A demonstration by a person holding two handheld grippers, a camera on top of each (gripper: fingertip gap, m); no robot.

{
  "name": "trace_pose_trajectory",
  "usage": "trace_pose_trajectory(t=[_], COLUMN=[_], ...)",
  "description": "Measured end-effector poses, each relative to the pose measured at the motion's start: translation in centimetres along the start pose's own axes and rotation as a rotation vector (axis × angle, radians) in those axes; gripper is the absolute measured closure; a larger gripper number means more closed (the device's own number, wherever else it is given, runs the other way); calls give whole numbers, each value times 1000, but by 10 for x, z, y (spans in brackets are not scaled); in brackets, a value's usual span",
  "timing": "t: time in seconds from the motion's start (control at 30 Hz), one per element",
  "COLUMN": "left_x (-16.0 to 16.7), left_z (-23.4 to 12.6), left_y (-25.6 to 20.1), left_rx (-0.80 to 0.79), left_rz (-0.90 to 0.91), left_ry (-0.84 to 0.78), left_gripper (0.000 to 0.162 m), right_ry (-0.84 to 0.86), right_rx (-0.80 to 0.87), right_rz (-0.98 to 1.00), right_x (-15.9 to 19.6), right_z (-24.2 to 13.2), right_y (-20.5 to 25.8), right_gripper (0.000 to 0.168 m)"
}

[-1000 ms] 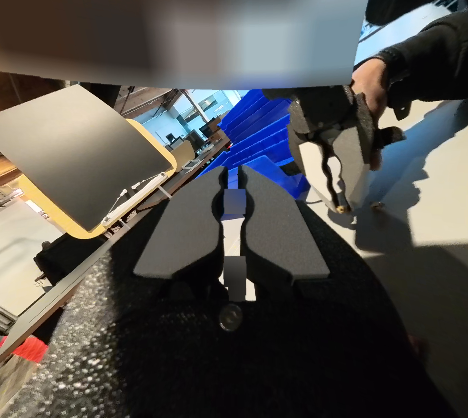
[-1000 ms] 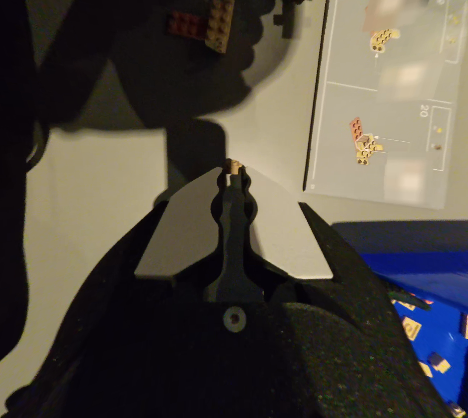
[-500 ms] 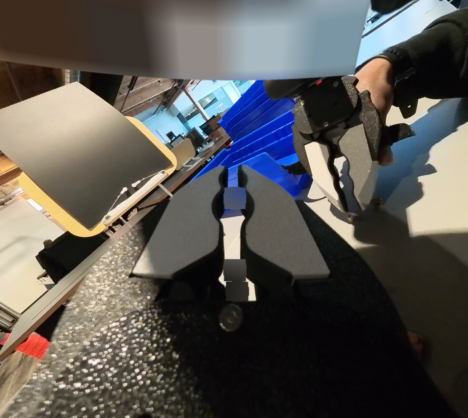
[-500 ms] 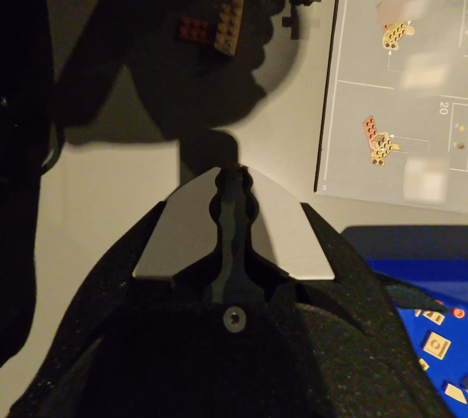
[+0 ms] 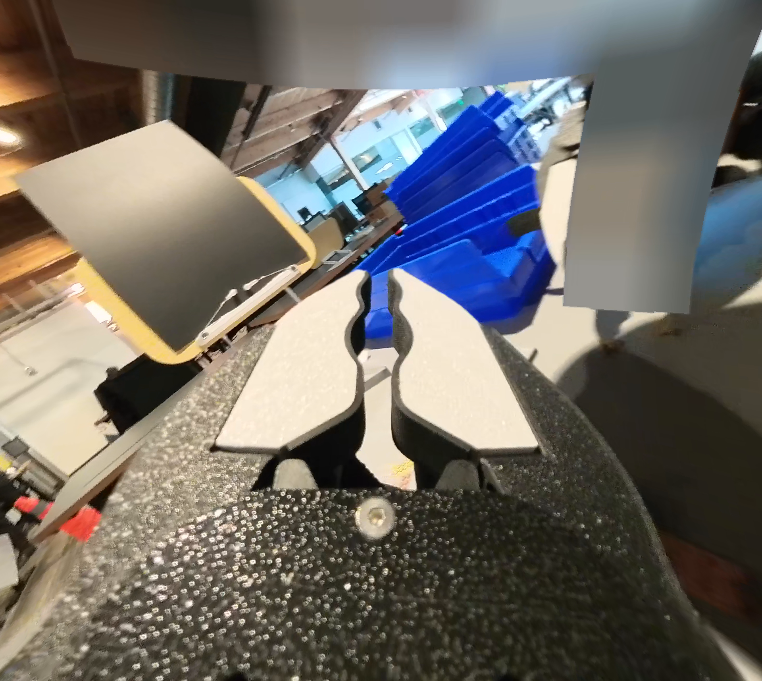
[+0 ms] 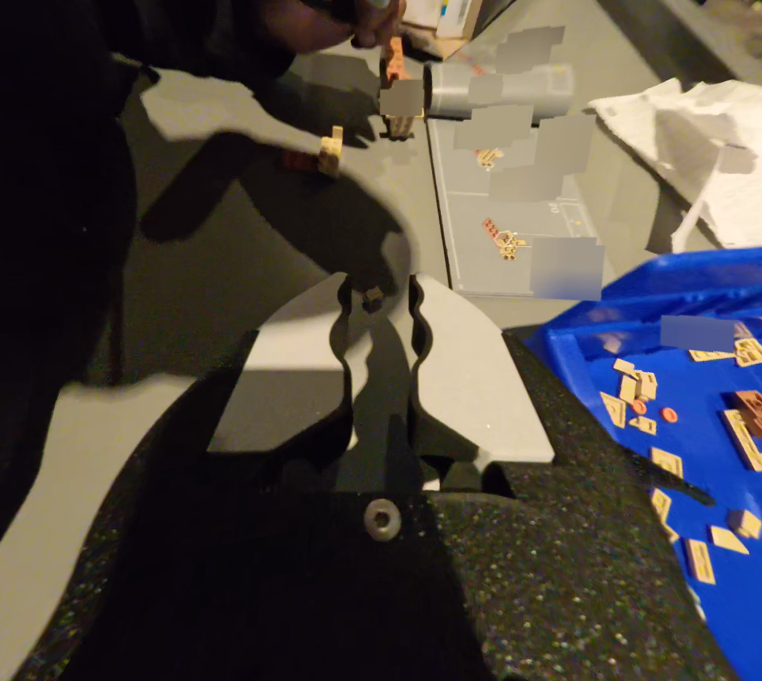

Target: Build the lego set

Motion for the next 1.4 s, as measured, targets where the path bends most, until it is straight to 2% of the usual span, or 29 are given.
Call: trace_pose_trajectory(t=[0.3, 0.53, 0.73, 0.87, 1.1, 1.4], left_x=[14, 27, 19, 12, -1, -8], left_z=[7, 8, 9, 9, 3, -3], left_y=[4, 11, 7, 8, 16, 17], left_rx=[-53, -74, -56, -58, -80, -83], left_rz=[52, 5, 33, 36, 36, 70], left_ry=[67, 103, 86, 78, 50, 41], left_gripper=[155, 155, 155, 155, 155, 155], right_ry=[-144, -135, -153, -84, 158, 356], right_rx=[74, 67, 101, 178, 228, 35], right_rz=[69, 74, 70, -13, -228, -293], right_x=[21, 32, 25, 13, -19, -21], right_z=[-38, -40, -50, -60, -84, -64], right_y=[-6, -3, -13, -24, -63, -134], right_gripper=[144, 146, 145, 145, 145, 146])
Point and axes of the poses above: each gripper's, where its closed fingertips meet, z out along the fingers, x out of its underside, y = z × x across the jaws, the point moved 7 cm from there along -z, back along the fingers, and after that the axes turned 1 degree about -z, right-handed, at the moved point
